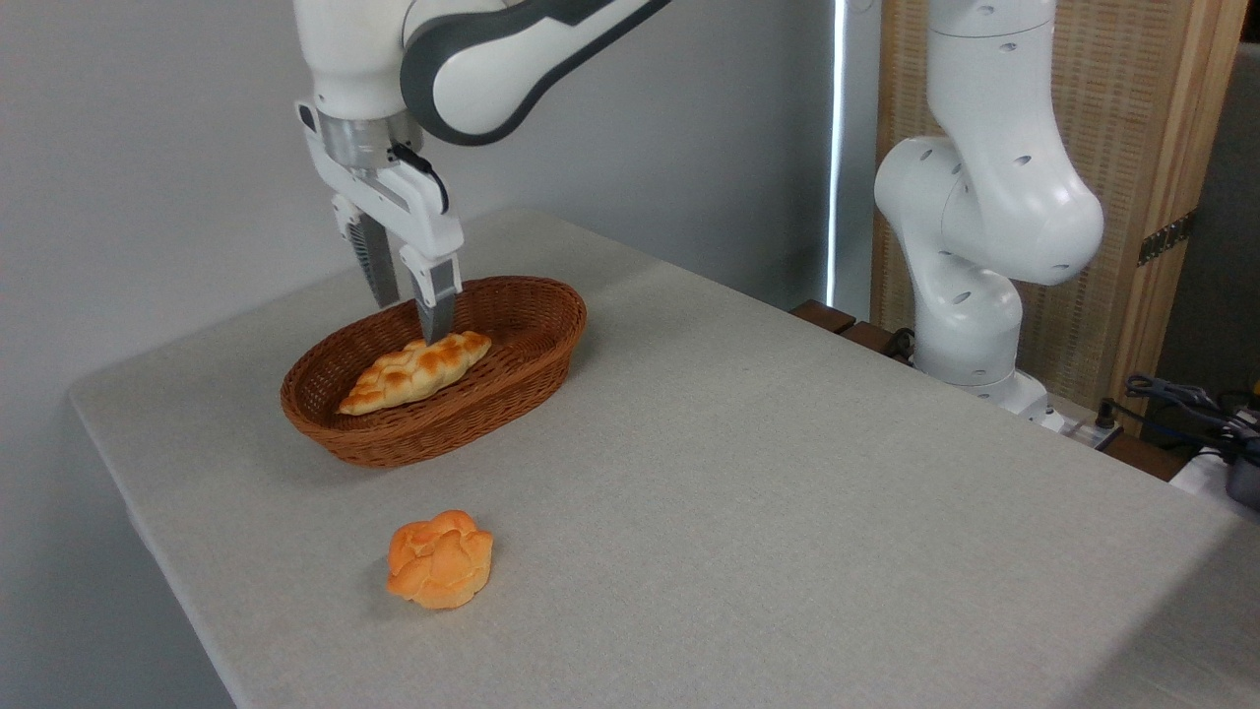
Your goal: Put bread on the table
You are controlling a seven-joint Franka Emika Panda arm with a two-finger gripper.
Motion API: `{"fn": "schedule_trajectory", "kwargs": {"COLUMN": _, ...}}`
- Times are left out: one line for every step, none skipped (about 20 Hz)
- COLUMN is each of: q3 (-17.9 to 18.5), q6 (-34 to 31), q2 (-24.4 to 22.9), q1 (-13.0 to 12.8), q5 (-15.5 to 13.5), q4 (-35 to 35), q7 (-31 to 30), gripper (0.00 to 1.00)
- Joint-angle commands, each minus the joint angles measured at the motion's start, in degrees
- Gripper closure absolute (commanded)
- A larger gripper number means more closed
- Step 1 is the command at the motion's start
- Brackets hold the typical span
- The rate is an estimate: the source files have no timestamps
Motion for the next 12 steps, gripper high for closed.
{"fn": "schedule_trajectory", "kwargs": {"q3": 0.20, "q6": 1.22, "q2": 0.21, "q1": -1.65, "q5": 4.70, "q4": -2.02, "q7": 0.27, "gripper": 0.00}}
{"fn": "schedule_trajectory", "kwargs": {"q3": 0.20, "q6": 1.57, "q2": 0.64, "q1": -1.74, "q5": 5.67, "q4": -2.28, "q7": 0.35, "gripper": 0.00}}
{"fn": "schedule_trajectory", "kwargs": {"q3": 0.20, "q6": 2.27, "q2": 1.17, "q1": -1.75, "q5": 6.73, "q4": -2.64, "q7": 0.53, "gripper": 0.00}}
{"fn": "schedule_trajectory", "kwargs": {"q3": 0.11, "q6": 3.41, "q2": 1.70, "q1": -1.75, "q5": 8.04, "q4": -3.25, "q7": 0.62, "gripper": 0.00}}
{"fn": "schedule_trajectory", "kwargs": {"q3": 0.11, "q6": 5.16, "q2": 2.23, "q1": -2.62, "q5": 8.75, "q4": -4.12, "q7": 0.53, "gripper": 0.00}}
{"fn": "schedule_trajectory", "kwargs": {"q3": 0.02, "q6": 7.18, "q2": 2.67, "q1": -3.32, "q5": 8.76, "q4": -5.09, "q7": 0.10, "gripper": 0.00}}
{"fn": "schedule_trajectory", "kwargs": {"q3": 0.02, "q6": 7.72, "q2": 2.58, "q1": -3.33, "q5": 8.76, "q4": -5.53, "q7": -0.08, "gripper": 0.00}}
{"fn": "schedule_trajectory", "kwargs": {"q3": 0.02, "q6": 7.73, "q2": 2.58, "q1": -3.33, "q5": 8.76, "q4": -5.54, "q7": -0.26, "gripper": 0.00}}
{"fn": "schedule_trajectory", "kwargs": {"q3": 0.02, "q6": 7.81, "q2": 2.67, "q1": -3.33, "q5": 8.76, "q4": -5.54, "q7": -0.26, "gripper": 0.00}}
{"fn": "schedule_trajectory", "kwargs": {"q3": 0.02, "q6": 7.90, "q2": 2.67, "q1": -3.41, "q5": 8.76, "q4": -5.54, "q7": -0.26, "gripper": 0.00}}
{"fn": "schedule_trajectory", "kwargs": {"q3": -0.06, "q6": 7.90, "q2": 2.67, "q1": -3.33, "q5": 8.67, "q4": -5.54, "q7": -0.26, "gripper": 0.00}}
{"fn": "schedule_trajectory", "kwargs": {"q3": -0.07, "q6": 7.90, "q2": 2.67, "q1": -3.33, "q5": 8.67, "q4": -5.54, "q7": -0.26, "gripper": 0.00}}
